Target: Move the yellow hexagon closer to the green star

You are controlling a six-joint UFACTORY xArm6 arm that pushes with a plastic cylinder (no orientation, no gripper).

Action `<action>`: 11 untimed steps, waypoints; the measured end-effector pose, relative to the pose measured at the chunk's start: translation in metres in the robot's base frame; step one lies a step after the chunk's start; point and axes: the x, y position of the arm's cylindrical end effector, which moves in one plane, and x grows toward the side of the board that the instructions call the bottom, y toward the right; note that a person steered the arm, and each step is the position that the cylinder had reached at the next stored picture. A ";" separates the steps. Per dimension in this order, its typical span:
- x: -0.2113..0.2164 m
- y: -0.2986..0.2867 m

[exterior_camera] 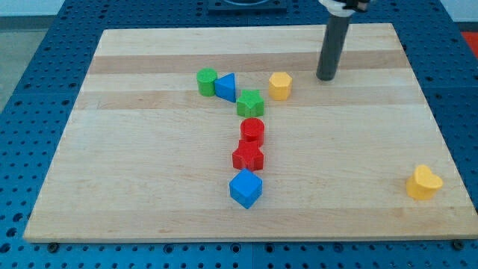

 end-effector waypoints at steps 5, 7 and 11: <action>0.032 -0.041; 0.034 -0.042; 0.035 -0.055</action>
